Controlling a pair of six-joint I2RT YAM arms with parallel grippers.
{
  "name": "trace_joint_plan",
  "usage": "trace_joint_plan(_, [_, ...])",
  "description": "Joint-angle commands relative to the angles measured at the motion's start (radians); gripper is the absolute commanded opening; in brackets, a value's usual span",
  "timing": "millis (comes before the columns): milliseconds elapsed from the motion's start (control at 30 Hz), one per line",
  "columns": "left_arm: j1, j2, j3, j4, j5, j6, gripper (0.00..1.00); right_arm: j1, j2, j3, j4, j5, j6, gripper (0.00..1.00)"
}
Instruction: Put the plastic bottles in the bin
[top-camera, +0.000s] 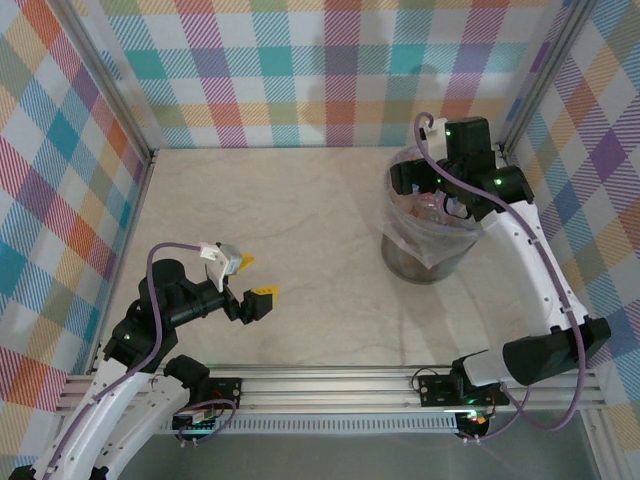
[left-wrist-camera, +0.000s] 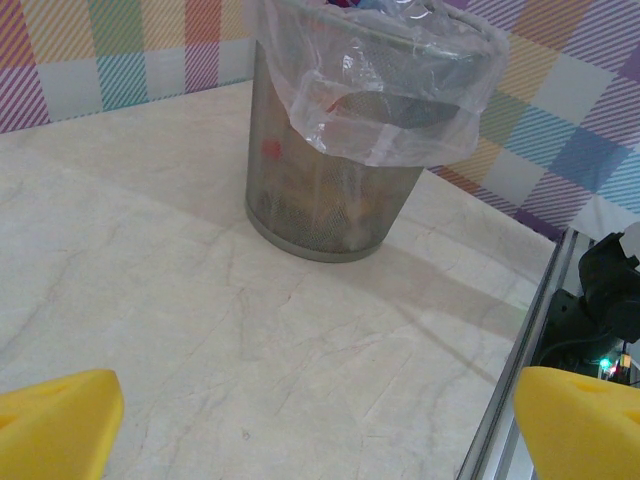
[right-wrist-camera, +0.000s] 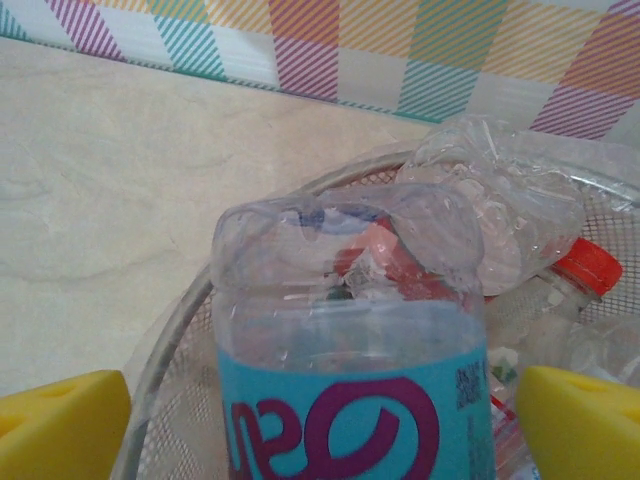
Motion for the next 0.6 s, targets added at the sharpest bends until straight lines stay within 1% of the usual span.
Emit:
trace_joint_plan(0, [0.005, -0.011, 0.011, -0.007, 0.004, 0.01, 1.0, -0.01, -0.058, 0.032, -0.012, -0.017, 0.048, 1.0])
trace_joint_plan(100, [0.005, -0.013, 0.011, -0.007, 0.003, 0.011, 1.0, -0.039, -0.089, 0.031, -0.011, -0.027, 0.085, 1.0])
trace_joint_plan(267, [0.005, -0.013, 0.011, -0.005, 0.003, 0.008, 1.0, -0.119, -0.148, 0.007, 0.009, -0.067, 0.155, 1.0])
trace_joint_plan(400, [0.005, -0.012, 0.011, -0.006, 0.005, 0.008, 1.0, -0.214, -0.192, -0.024, 0.021, -0.07, 0.23, 1.0])
trace_joint_plan(567, [0.005, -0.011, 0.011, -0.004, 0.005, 0.009, 1.0, -0.376, -0.251, -0.099, 0.036, -0.1, 0.321, 1.0])
